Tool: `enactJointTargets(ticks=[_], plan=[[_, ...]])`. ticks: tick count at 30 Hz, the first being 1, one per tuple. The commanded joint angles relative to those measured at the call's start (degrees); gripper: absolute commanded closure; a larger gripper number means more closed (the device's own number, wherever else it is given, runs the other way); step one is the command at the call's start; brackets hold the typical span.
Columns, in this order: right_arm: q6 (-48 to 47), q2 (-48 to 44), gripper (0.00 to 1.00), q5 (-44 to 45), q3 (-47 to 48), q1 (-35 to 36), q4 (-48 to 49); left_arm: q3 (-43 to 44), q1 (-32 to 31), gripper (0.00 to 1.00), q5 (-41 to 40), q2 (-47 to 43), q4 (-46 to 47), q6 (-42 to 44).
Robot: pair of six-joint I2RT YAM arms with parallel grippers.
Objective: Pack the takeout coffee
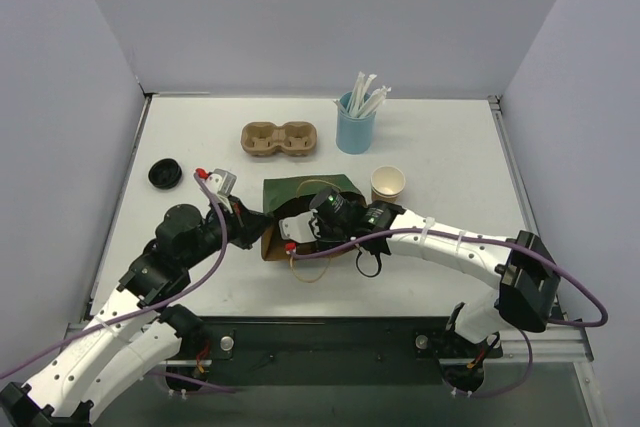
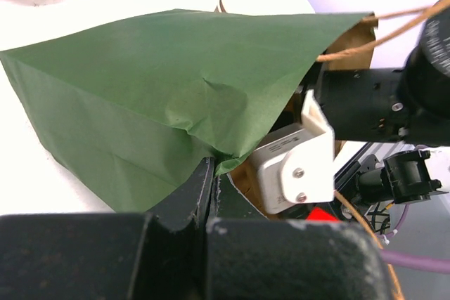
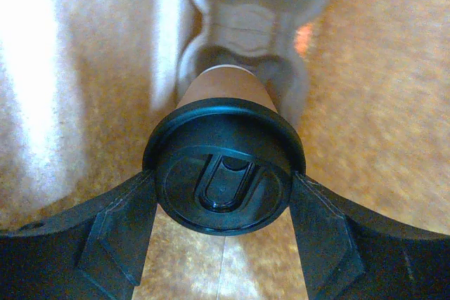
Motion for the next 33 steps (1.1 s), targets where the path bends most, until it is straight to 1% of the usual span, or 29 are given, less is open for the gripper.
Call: enactJointTargets(ticks=[1,14,33], plan=[[-0.4,-2.2,0.42,0.3,-1.5,-0.4,2.1,1.1,0.1,1.00,0.7,0.0,1.8,-0.4],[-0.2,-0.3,0.43,3.4,-0.8,-0.6,5.0,1.9,0.1,1.00,1.0,1.0,2.1,-1.3],[-0.4,2.7,0.43,3.6,0.0,-1.5,5.9,3.2,0.1,1.00,0.9,2.7,2.0,-1.4]])
